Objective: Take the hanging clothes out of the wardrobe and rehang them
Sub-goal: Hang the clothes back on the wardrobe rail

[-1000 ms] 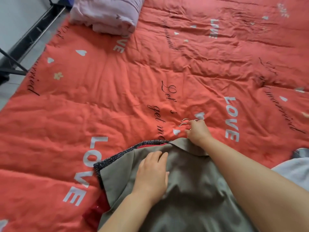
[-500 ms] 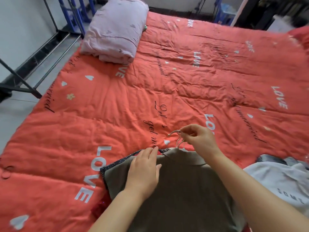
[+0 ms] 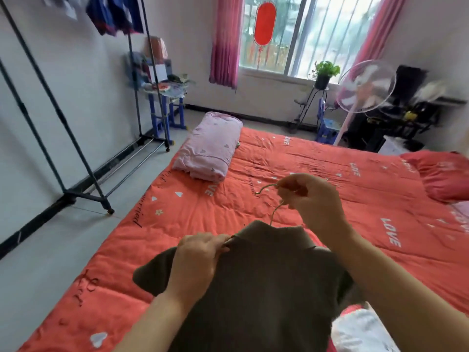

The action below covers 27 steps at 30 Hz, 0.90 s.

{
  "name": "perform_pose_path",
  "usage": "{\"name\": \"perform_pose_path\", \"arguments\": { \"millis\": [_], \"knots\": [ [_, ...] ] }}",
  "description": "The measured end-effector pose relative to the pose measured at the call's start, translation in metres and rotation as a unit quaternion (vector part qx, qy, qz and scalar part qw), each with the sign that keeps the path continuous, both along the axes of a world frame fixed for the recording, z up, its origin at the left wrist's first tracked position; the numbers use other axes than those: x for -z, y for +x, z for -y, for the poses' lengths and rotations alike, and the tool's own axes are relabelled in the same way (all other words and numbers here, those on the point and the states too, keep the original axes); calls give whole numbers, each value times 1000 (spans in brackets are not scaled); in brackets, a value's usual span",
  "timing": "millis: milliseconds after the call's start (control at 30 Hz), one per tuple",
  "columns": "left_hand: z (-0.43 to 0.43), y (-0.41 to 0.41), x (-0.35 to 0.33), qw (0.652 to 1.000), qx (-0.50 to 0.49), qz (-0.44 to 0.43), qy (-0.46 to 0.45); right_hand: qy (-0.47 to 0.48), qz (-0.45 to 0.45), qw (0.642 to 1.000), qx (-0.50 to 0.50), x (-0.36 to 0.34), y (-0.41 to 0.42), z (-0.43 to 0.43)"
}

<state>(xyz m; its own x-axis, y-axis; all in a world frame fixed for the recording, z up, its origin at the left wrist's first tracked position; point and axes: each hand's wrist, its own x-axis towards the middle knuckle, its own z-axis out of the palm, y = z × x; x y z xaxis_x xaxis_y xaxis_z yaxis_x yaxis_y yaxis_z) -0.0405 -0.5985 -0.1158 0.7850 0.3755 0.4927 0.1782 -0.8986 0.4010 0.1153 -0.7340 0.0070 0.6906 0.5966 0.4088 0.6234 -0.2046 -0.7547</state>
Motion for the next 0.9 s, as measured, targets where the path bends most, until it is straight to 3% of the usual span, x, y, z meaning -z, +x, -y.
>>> {"name": "perform_pose_path", "arguments": {
  "millis": [133, 367, 600, 767, 900],
  "knots": [
    [-6, -55, -64, 992, -83, 36, 90, 45, 41, 997, -55, -68, -37, 2],
    [8, -173, -157, 941, -248, 87, 214, 141, 57, 969, -193, -156, -133, -9],
    [62, -291, -200, 879, -368, 32, 302, 188, 1, 908, -374, -200, -267, -43],
    [87, -399, -207, 826, -462, -14, 322, 168, -64, 849, -497, -210, -374, -68],
    [109, -494, -207, 791, -516, -37, 326, 147, -66, 800, -578, -206, -468, -78]
  ]
}}
